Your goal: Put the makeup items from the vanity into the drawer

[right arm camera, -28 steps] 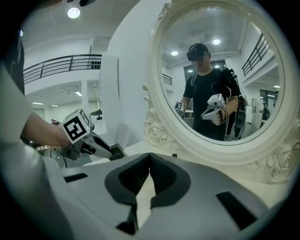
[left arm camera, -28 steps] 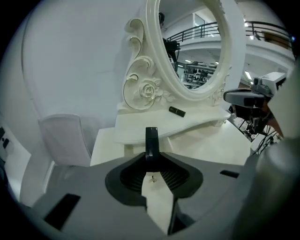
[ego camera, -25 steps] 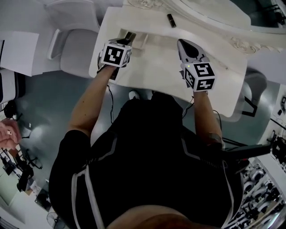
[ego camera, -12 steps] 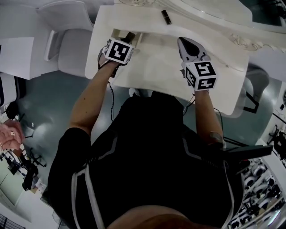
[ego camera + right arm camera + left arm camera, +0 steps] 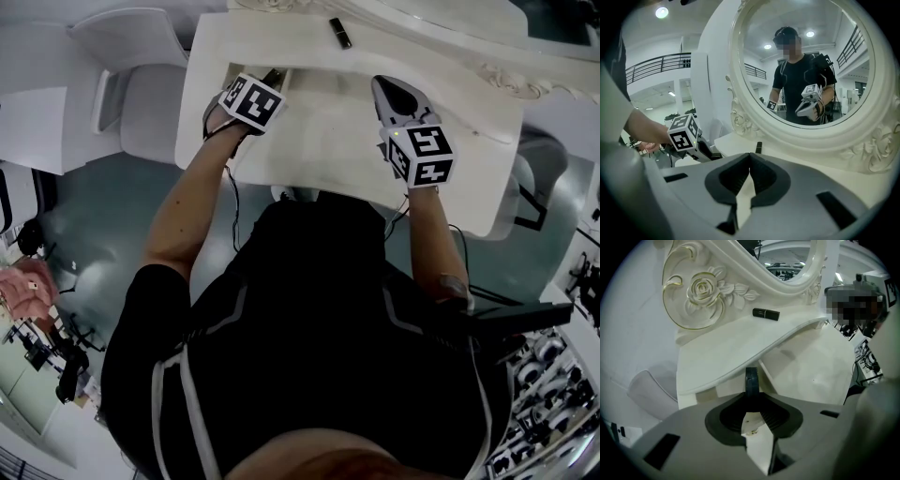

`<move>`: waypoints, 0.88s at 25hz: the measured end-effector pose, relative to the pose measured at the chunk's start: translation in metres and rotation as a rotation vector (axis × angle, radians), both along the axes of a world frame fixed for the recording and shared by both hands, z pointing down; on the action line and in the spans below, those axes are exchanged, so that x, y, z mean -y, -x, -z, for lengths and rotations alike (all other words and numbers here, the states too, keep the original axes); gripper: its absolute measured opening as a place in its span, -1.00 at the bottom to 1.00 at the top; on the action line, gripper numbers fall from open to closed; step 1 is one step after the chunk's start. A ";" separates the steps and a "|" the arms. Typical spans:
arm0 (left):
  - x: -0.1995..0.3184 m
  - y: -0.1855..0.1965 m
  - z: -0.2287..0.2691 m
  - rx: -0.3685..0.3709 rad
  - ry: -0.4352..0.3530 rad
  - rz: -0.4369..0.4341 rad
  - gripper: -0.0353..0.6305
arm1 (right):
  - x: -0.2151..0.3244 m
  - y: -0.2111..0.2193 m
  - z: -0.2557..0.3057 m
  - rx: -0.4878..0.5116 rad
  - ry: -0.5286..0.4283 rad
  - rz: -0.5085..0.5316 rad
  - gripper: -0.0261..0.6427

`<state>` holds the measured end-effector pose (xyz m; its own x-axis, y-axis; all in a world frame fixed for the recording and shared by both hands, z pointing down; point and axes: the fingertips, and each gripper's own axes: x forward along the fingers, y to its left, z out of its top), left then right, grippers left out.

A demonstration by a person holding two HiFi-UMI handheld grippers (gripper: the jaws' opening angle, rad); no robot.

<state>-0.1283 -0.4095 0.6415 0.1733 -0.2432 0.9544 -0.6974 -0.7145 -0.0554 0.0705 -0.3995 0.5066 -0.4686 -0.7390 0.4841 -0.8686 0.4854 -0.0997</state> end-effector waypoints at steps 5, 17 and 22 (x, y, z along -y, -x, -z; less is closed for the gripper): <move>0.002 -0.002 -0.004 -0.003 0.031 -0.023 -0.62 | 0.000 0.001 0.001 0.008 -0.005 0.015 -0.90; 0.006 -0.003 -0.001 -0.007 0.016 -0.068 -0.60 | 0.004 0.004 0.001 0.002 -0.008 0.036 -0.90; 0.002 0.000 0.004 -0.015 0.010 -0.104 -0.60 | 0.002 0.006 0.004 0.004 -0.010 0.042 -0.90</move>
<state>-0.1286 -0.4120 0.6372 0.2116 -0.2139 0.9537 -0.6204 -0.7834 -0.0381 0.0640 -0.4014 0.5031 -0.5014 -0.7236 0.4744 -0.8470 0.5225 -0.0982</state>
